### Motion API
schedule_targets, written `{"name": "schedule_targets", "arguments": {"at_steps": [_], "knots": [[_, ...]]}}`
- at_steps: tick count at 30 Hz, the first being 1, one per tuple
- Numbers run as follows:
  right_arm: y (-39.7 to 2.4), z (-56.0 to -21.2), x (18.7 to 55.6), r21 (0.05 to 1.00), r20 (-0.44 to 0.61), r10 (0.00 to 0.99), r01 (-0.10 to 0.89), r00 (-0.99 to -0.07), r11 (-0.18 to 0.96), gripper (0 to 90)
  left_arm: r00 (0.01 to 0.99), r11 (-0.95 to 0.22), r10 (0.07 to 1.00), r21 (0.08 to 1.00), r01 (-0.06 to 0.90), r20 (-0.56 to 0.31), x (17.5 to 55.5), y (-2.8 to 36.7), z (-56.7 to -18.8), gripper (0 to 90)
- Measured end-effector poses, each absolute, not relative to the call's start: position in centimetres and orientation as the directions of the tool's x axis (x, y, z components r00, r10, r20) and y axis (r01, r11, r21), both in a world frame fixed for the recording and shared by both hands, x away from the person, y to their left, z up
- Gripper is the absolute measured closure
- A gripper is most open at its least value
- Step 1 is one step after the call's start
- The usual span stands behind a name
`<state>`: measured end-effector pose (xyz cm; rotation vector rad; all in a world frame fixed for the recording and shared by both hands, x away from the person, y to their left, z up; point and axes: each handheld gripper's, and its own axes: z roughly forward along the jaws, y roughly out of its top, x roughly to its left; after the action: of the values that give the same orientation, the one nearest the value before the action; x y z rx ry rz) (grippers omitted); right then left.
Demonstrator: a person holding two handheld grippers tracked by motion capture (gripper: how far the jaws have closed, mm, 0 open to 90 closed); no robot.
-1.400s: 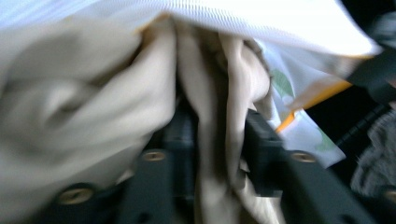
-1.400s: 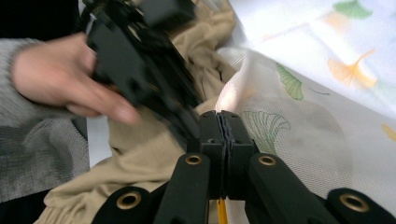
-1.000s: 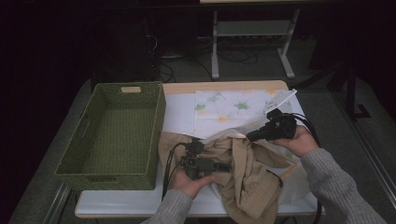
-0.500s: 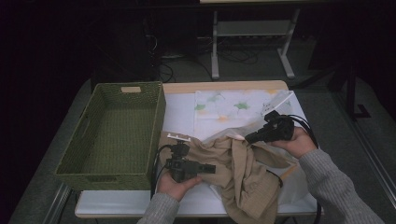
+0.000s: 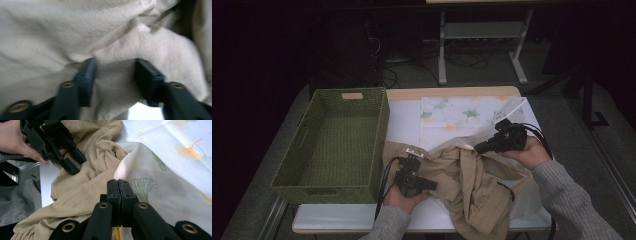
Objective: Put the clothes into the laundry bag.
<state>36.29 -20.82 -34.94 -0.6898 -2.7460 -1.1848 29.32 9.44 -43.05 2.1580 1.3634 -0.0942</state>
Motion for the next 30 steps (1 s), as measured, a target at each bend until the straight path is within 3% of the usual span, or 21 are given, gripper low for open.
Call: {"name": "schedule_targets", "arguments": {"at_steps": [2, 4, 7, 12, 14, 18, 19, 20, 21, 23, 27, 30], "knots": [[-20.8, -34.9, 36.3, 0.679, 0.235, 0.373, 0.426, -0.898, 0.598, 88.0, 0.499, -0.339, 0.806, 0.443, 0.830, -0.318, 29.3, 9.5, -43.3, 72.8], [-20.8, -34.8, 36.2, 0.679, 0.236, 0.373, 0.427, -0.897, 0.597, 88.0, 0.502, -0.337, 0.793, 0.437, 0.834, -0.345, 29.6, 10.0, -43.6, 89.4], [-20.9, -34.8, 36.2, 0.682, 0.236, 0.372, 0.426, -0.898, 0.595, 88.0, 0.493, -0.322, 0.776, 0.424, 0.846, -0.394, 29.8, 10.6, -43.6, 90.0], [-21.2, -34.7, 36.3, 0.690, 0.240, 0.374, 0.429, -0.896, 0.583, 88.0, 0.492, -0.254, 0.655, 0.446, 0.858, -0.573, 29.7, 10.7, -42.1, 90.0], [-21.2, -34.6, 36.3, 0.690, 0.241, 0.376, 0.430, -0.895, 0.582, 88.0, 0.511, -0.254, 0.613, 0.462, 0.850, -0.603, 29.6, 9.8, -41.2, 90.0], [-21.1, -34.5, 36.3, 0.691, 0.237, 0.373, 0.425, -0.897, 0.584, 88.0, 0.570, -0.317, 0.605, 0.488, 0.813, -0.556, 29.3, 7.9, -40.1, 90.0], [-21.2, -34.5, 36.3, 0.691, 0.236, 0.372, 0.424, -0.898, 0.585, 88.0, 0.566, -0.321, 0.605, 0.479, 0.817, -0.560, 29.2, 7.7, -40.1, 83.5], [-21.2, -34.5, 36.3, 0.693, 0.237, 0.372, 0.424, -0.898, 0.582, 88.0, 0.551, -0.323, 0.619, 0.458, 0.828, -0.559, 29.2, 7.7, -40.3, 67.3], [-21.3, -34.5, 36.3, 0.693, 0.239, 0.372, 0.426, -0.897, 0.582, 88.0, 0.544, -0.322, 0.636, 0.452, 0.832, -0.548, 29.1, 7.7, -40.6, 56.8], [-21.3, -34.6, 36.3, 0.691, 0.239, 0.374, 0.428, -0.896, 0.583, 88.0, 0.511, -0.299, 0.666, 0.432, 0.850, -0.544, 29.3, 8.2, -41.3, 41.2], [-21.0, -34.7, 36.3, 0.687, 0.241, 0.371, 0.428, -0.897, 0.588, 88.0, 0.447, -0.255, 0.720, 0.397, 0.882, -0.530, 29.9, 8.2, -42.9, 35.7], [-20.8, -34.8, 36.3, 0.688, 0.240, 0.366, 0.423, -0.899, 0.589, 88.0, 0.485, -0.292, 0.759, 0.439, 0.850, -0.434, 29.6, 7.1, -43.4, 47.3]]}}
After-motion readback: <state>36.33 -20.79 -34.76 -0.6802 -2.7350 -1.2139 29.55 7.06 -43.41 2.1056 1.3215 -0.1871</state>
